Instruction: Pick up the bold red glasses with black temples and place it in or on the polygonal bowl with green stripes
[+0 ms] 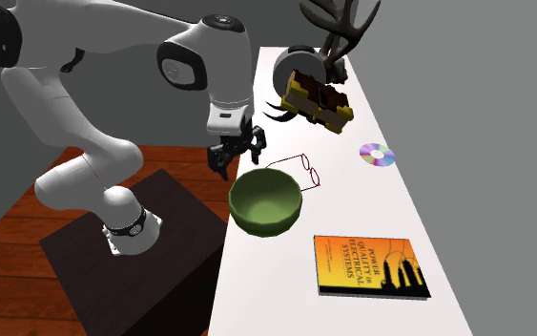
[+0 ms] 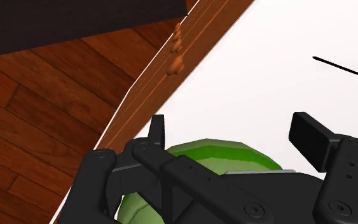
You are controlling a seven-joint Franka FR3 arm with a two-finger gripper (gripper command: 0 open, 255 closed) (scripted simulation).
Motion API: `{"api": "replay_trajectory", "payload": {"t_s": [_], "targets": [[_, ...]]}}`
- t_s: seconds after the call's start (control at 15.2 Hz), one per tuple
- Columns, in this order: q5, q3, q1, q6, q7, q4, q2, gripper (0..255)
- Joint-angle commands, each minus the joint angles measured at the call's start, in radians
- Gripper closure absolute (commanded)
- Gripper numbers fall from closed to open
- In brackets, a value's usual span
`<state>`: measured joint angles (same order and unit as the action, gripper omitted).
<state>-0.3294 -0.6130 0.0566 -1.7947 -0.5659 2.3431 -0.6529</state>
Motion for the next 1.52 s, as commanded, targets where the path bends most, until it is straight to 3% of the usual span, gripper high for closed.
{"api": "replay_trajectory", "payload": {"t_s": [0.0, 0.26, 0.46, 0.59, 0.66, 0.73, 0.79, 0.86, 0.92, 1.45], "targets": [[0.008, -0.075, 0.031, -0.036, -0.094, -0.05, 0.054, 0], [0.071, -0.24, 0.123, -0.108, -0.281, -0.155, 0.18, 0], [0.166, -0.394, 0.225, -0.148, -0.444, -0.25, 0.3, 0], [0.274, -0.528, 0.316, -0.163, -0.578, -0.323, 0.407, 0], [0.355, -0.616, 0.375, -0.164, -0.661, -0.363, 0.481, 0], [0.488, -0.739, 0.449, -0.152, -0.78, -0.408, 0.6, 0], [0.761, -0.832, 0.43, -0.081, -0.989, -0.468, 0.852, 0], [0.894, -0.794, 0.326, -0.022, -1.091, -0.526, 0.978, 0], [0.838, -0.646, 0.206, -0.045, -1.062, -0.545, 0.923, 0], [0.888, -0.61, 0.192, -0.122, -1.094, -0.48, 0.962, 0]]}}
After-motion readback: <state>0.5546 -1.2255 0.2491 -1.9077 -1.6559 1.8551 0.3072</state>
